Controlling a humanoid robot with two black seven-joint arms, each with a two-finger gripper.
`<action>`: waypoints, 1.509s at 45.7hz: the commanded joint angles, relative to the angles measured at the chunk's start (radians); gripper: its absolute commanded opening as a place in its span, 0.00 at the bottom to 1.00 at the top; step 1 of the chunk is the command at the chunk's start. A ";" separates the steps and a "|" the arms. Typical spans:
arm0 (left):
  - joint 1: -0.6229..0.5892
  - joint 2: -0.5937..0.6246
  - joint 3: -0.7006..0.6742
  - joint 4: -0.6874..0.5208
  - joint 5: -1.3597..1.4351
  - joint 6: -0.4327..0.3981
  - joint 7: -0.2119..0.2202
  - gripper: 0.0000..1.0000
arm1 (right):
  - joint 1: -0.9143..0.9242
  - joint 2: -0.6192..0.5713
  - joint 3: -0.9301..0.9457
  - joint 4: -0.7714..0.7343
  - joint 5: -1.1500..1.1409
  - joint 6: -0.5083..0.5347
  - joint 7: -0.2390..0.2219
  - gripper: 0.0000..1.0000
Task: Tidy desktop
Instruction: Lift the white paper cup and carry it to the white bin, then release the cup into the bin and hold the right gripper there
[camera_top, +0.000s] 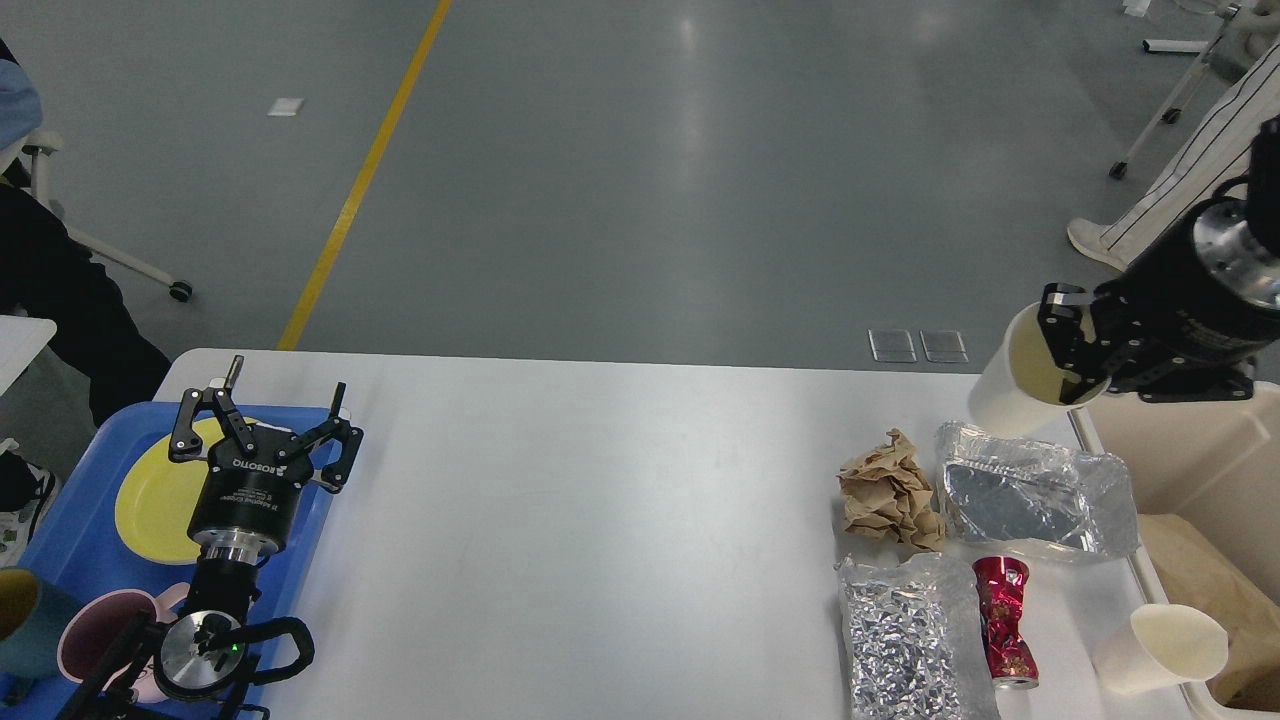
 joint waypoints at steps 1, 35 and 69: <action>0.000 0.001 0.000 0.000 0.000 0.000 0.001 0.96 | -0.132 -0.055 -0.062 -0.069 -0.012 -0.107 -0.012 0.00; -0.001 0.001 0.002 0.000 -0.002 0.000 -0.001 0.96 | -1.328 -0.382 0.417 -0.931 -0.077 -0.479 -0.035 0.00; -0.001 0.001 0.000 0.000 0.000 0.000 0.001 0.96 | -1.846 -0.119 0.536 -1.482 -0.063 -0.524 -0.034 0.44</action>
